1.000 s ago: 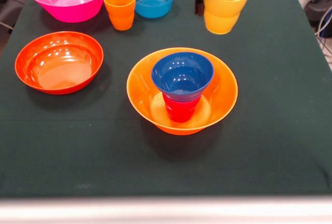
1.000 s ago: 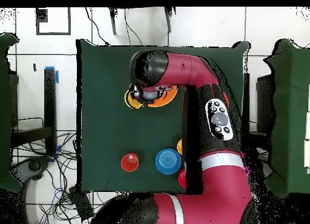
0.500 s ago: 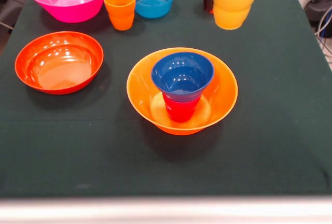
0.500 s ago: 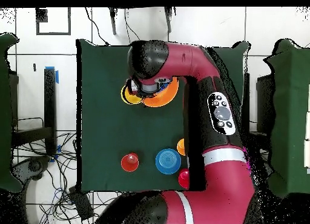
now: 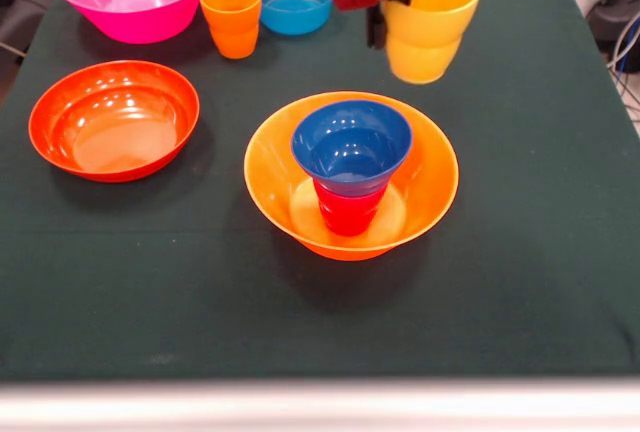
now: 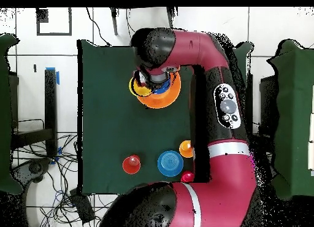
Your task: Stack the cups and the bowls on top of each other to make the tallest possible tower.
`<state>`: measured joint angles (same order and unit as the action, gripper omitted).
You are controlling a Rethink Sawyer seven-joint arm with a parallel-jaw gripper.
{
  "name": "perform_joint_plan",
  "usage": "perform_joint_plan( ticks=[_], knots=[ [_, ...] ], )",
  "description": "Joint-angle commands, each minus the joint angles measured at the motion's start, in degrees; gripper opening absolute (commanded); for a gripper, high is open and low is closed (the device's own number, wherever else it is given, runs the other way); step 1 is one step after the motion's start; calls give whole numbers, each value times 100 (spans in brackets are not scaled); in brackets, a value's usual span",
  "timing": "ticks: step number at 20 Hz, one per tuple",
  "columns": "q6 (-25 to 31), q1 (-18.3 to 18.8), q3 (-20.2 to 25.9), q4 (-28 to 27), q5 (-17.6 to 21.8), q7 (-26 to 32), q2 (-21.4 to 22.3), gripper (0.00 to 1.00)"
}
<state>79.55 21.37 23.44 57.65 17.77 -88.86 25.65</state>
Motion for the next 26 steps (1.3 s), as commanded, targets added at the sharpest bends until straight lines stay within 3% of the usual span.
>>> perform_joint_plan(
  ticks=[1,11,19,26],
  knots=[
    [519,180,448,-738,718,2389,-433,0],
    [1218,122,551,-1526,901,2675,-635,0],
    [1246,113,555,-1917,1047,3010,-868,0],
    [921,113,499,-1892,991,3091,-1018,0]
  ],
)
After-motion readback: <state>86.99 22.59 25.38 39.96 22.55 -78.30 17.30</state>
